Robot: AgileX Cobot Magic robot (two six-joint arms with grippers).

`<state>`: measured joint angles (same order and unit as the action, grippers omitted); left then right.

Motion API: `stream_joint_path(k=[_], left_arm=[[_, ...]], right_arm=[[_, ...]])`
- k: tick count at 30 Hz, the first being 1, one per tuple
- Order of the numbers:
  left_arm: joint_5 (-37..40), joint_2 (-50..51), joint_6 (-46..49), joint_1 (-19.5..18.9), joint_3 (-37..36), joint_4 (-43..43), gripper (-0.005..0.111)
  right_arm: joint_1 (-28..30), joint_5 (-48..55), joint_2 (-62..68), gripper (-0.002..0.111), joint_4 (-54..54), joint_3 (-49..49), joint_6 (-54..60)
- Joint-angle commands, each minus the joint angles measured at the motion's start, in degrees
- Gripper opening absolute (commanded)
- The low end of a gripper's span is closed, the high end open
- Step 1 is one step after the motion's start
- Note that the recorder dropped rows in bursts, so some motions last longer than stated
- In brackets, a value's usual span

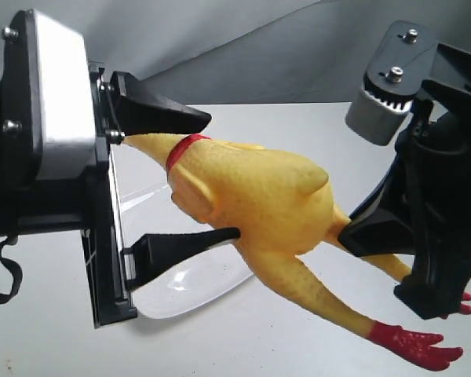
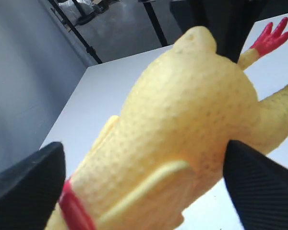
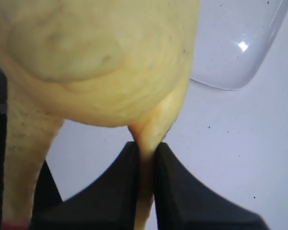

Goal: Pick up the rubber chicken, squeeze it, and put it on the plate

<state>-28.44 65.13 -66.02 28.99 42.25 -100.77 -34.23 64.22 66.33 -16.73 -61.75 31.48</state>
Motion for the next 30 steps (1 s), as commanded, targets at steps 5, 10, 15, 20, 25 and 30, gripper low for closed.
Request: stream_joint_path(k=[5,10,15,20,25,30], left_arm=[[-6.2,-0.3,0.6,0.4,0.4,0.8,0.001],[-7.1,-0.3,1.9,0.4,0.4,0.8,0.002],[-5.6,-0.3,3.6,0.4,0.4,0.8,0.004],[-5.2,-0.3,5.0,0.4,0.4,0.8,0.044],[-0.7,-0.3,-1.1,0.4,0.4,0.8,0.095],[0.3,-0.3,-2.5,0.4,0.4,0.8,0.089]], right_arm=[[0.1,-1.1,-0.1,0.000,-1.6,0.0,0.2],[0.1,-1.1,-0.1,0.000,-1.6,0.0,0.2],[0.1,-1.1,-0.1,0.000,-1.6,0.0,0.2],[0.1,-1.1,-0.1,0.000,-1.6,0.0,0.2],[0.1,-1.1,-0.1,0.000,-1.8,0.0,0.2],[0.1,-1.1,-0.1,0.000,-1.9,0.0,0.2]])
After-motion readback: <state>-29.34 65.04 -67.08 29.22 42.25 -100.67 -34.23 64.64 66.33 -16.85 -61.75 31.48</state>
